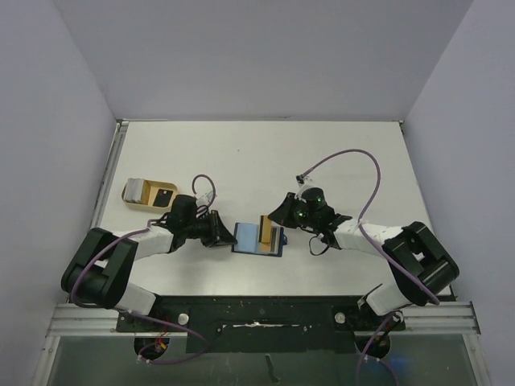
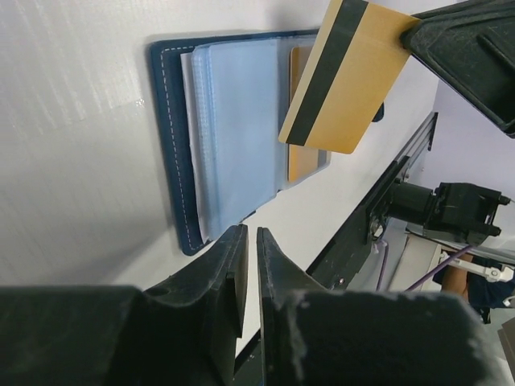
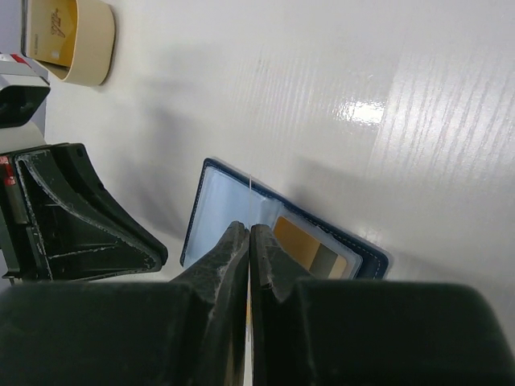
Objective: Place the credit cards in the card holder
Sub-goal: Insert the credit card into the card holder.
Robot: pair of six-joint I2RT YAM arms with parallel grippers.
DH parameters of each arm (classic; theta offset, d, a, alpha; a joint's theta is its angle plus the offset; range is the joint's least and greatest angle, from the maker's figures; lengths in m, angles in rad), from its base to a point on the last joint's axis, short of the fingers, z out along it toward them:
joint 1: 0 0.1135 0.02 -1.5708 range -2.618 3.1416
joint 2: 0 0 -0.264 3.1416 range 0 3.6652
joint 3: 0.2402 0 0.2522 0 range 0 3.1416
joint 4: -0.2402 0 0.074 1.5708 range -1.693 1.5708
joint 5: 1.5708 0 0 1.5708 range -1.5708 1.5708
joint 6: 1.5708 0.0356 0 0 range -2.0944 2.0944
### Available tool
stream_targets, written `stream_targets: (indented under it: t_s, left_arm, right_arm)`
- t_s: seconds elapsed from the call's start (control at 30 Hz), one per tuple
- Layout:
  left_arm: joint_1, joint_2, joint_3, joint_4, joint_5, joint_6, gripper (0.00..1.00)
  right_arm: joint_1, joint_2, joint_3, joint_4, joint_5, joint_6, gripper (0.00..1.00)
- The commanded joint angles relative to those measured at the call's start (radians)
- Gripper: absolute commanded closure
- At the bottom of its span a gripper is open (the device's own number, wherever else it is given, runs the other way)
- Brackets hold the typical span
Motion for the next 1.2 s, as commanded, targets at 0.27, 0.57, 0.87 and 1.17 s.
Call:
stream_targets:
  t_s: [0.27, 0.57, 0.87, 1.17]
  left_arm:
    - [-0.038, 0.060, -0.005, 0.072, -0.047, 0.025, 0.93]
    - [-0.061, 0.097, -0.006, 0.072, -0.071, 0.024, 0.95]
    - [-0.072, 0.052, 0.018, 0.029, -0.104, 0.010, 0.94]
    - [-0.071, -0.074, 0.067, -0.117, -0.278, 0.044, 0.87]
  right_arm:
    - [-0.030, 0.047, -0.043, 0.181, -0.052, 0.049, 1.00]
    - [-0.052, 0.070, -0.066, 0.220, -0.082, 0.072, 1.00]
    - [-0.062, 0.070, -0.069, 0.239, -0.103, 0.083, 1.00]
    - [-0.063, 0.066, -0.069, 0.253, -0.115, 0.095, 1.00]
